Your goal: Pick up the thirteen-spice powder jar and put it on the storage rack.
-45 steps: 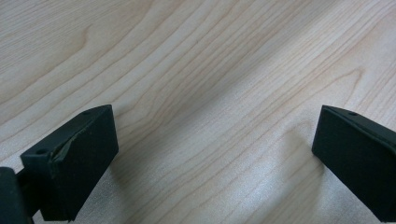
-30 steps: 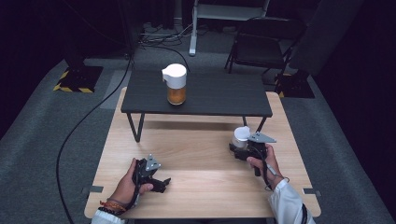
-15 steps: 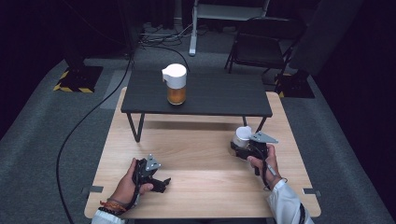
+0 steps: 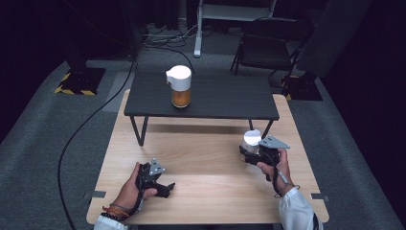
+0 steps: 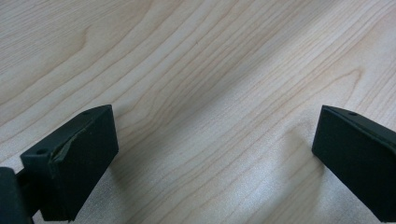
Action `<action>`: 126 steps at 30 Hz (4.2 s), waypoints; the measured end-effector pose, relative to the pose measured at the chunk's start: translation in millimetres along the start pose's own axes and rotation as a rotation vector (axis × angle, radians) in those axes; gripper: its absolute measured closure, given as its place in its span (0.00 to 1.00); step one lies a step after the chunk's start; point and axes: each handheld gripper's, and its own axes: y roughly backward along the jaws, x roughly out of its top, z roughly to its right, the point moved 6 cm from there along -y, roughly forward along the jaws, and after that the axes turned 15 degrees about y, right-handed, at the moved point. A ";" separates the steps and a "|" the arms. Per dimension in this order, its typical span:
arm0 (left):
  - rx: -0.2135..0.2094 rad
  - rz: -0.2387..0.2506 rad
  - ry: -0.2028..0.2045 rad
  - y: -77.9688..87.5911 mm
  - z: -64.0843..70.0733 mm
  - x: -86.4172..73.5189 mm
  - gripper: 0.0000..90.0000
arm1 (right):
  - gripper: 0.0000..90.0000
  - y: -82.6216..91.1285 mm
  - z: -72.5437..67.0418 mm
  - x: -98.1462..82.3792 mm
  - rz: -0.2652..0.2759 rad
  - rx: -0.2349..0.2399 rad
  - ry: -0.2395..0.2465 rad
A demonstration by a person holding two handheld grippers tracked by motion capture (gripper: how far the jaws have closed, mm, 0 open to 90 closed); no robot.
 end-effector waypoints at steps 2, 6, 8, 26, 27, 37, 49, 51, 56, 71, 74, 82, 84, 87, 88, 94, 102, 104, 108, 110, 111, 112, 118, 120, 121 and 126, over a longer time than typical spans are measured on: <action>0.000 0.001 0.001 0.0 0.0 -0.1 0.00 | 0.33 7.1 -0.4 2.9 0.011 0.005 0.002; -0.001 0.001 0.000 -0.1 0.0 0.0 0.00 | 0.33 17.2 -1.6 9.1 0.036 0.006 -0.003; 0.000 0.000 -0.001 0.0 -0.1 0.0 0.00 | 0.33 21.1 -3.0 12.7 0.043 0.005 0.003; -0.001 0.000 0.000 0.0 -0.1 0.0 0.00 | 0.33 47.1 -6.8 41.3 0.048 -0.003 0.023; -0.001 0.001 0.000 -0.1 0.0 -0.1 0.00 | 0.33 48.1 -6.7 42.5 0.047 -0.005 0.026; -0.001 0.000 -0.001 0.0 -0.2 0.0 0.00 | 0.33 58.7 -7.5 54.0 0.064 -0.007 0.034; -0.001 0.001 0.000 -0.1 -0.1 0.0 0.00 | 0.33 72.0 -8.7 97.1 0.084 -0.023 0.034; -0.001 0.001 0.000 -0.1 -0.1 0.0 0.00 | 0.33 73.5 -8.4 104.5 0.083 -0.026 0.035; -0.001 0.000 -0.001 0.0 -0.1 0.0 0.00 | 0.33 76.4 -7.3 122.4 0.090 -0.034 0.043; -0.001 0.000 0.000 0.0 -0.1 0.0 0.00 | 0.33 77.1 -0.7 157.4 0.109 -0.068 0.055; -0.001 0.000 -0.001 0.0 -0.1 0.1 0.00 | 0.33 77.4 1.4 164.6 0.111 -0.080 0.055; -0.001 0.000 -0.002 0.0 -0.2 0.1 0.00 | 0.33 72.8 6.6 180.0 0.118 -0.109 0.057; -0.001 0.000 -0.002 0.0 -0.2 0.1 0.00 | 0.33 68.7 9.9 184.8 0.114 -0.116 0.047; -0.001 -0.001 -0.002 0.0 -0.2 0.1 0.00 | 0.33 65.6 12.1 187.7 0.110 -0.120 0.044; -0.001 0.000 -0.001 0.0 -0.1 0.1 0.00 | 0.33 63.7 13.2 189.2 0.111 -0.122 0.043; 0.000 -0.001 -0.001 0.0 -0.1 0.1 0.00 | 0.33 53.1 17.1 192.6 0.124 -0.137 0.038; -0.001 0.000 -0.002 0.0 -0.2 0.1 0.00 | 0.33 36.5 19.8 199.0 0.131 -0.149 0.038; 0.000 0.000 -0.001 0.0 0.0 0.0 0.00 | 0.33 31.5 20.4 201.2 0.134 -0.154 0.034; 0.000 0.000 -0.001 0.0 0.0 0.0 0.00 | 0.33 22.2 22.7 204.6 0.138 -0.156 0.020; 0.000 0.000 -0.001 0.0 0.0 0.0 0.00 | 0.33 18.1 24.3 205.7 0.141 -0.155 0.008; 0.001 0.000 -0.001 0.0 0.0 0.0 0.00 | 0.33 15.9 24.4 206.1 0.141 -0.156 0.005; 0.000 0.000 -0.001 0.0 0.0 0.0 0.00 | 0.33 13.9 24.0 206.1 0.143 -0.159 0.004; 0.000 0.000 -0.001 0.0 0.0 0.0 0.00 | 0.33 1.7 23.7 205.9 0.134 -0.159 -0.006; 0.000 0.000 -0.002 0.0 0.0 0.0 0.00 | 0.33 -0.5 23.5 205.9 0.131 -0.162 -0.008; 0.000 0.000 -0.002 0.0 0.0 0.0 0.00 | 0.33 -1.2 23.6 205.8 0.131 -0.161 -0.009; 0.000 0.000 -0.002 0.0 -0.1 0.0 0.00 | 0.33 -5.3 23.7 203.9 0.120 -0.153 -0.011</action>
